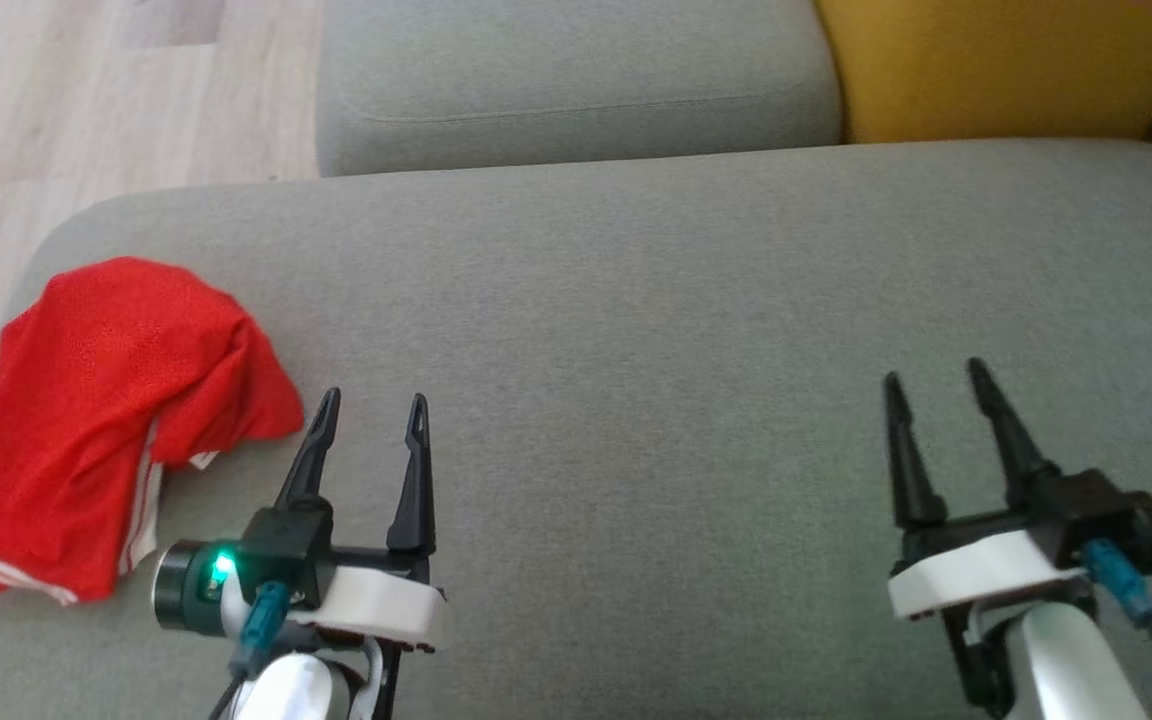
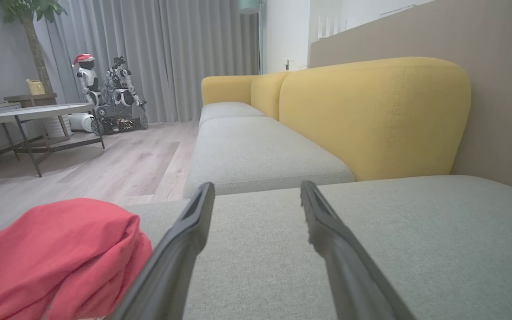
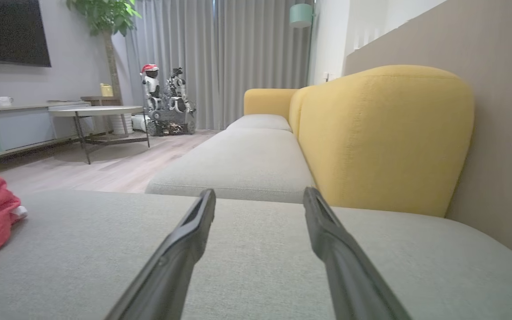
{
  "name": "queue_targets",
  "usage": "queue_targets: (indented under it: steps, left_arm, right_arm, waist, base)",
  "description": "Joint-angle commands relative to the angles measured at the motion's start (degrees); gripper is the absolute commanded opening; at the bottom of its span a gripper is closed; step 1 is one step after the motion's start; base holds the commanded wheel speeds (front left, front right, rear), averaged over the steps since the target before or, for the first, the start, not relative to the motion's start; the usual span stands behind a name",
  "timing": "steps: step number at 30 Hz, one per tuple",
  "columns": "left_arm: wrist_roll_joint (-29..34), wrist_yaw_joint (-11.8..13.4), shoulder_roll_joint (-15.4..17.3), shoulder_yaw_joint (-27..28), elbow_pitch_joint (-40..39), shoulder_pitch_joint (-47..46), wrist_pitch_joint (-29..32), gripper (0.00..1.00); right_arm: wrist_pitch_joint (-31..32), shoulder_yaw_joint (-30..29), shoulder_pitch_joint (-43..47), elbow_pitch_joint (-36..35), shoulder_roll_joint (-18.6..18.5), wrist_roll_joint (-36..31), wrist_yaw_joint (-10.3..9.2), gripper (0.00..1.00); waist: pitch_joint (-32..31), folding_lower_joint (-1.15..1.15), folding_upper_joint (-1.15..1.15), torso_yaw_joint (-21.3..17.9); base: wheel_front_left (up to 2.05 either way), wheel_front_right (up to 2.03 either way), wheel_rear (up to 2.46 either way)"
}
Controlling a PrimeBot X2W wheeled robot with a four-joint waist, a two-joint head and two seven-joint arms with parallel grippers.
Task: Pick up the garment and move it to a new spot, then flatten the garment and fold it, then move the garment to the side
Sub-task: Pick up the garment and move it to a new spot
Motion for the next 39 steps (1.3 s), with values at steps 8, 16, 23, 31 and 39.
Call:
queue_targets:
  steps: [8, 16, 23, 31, 39]
  left_arm:
    - [0.9, -0.6, -0.7, 4.5, -1.4, -1.3, -0.6, 1.00]
    - [1.6, -1.2, -0.9, 6.3, -1.5, -0.6, -0.6, 1.00]
    - [1.9, -1.5, -1.0, 7.8, -2.1, -0.2, -0.6, 1.00]
    - [1.0, -1.8, -1.1, 10.1, -2.4, 0.0, -0.6, 1.00]
    - [-1.6, -3.6, -1.2, 14.5, -1.2, -1.9, -0.6, 1.00]
  right_arm:
    - [-0.6, 5.1, -3.2, 0.0, -0.5, 3.1, -0.04, 1.00]
    - [-0.6, 6.6, -2.5, -0.9, -0.5, 4.4, -0.04, 1.00]
    - [-0.6, 7.5, -1.8, -1.7, -0.5, 4.9, -0.04, 1.00]
    - [-0.6, 8.3, -1.8, -1.7, -0.5, 5.2, -0.04, 1.00]
    - [-0.6, 7.4, -2.6, -2.1, -0.5, 4.7, -0.04, 1.00]
  waist:
    - [0.1, 0.00, 0.00, 5.7]
    - [0.3, 0.00, 0.00, 12.9]
    - [1.1, 0.00, 0.00, 19.5]
    - [1.9, 0.00, 0.00, 23.0]
    - [4.5, 0.00, 0.00, 21.1]
  base:
    - [0.00, 0.00, 0.00]
    - [0.00, 0.00, 0.00]
    - [0.00, 0.00, 0.00]
    - [0.00, 0.00, 0.00]
    - [0.00, 0.00, 0.00]
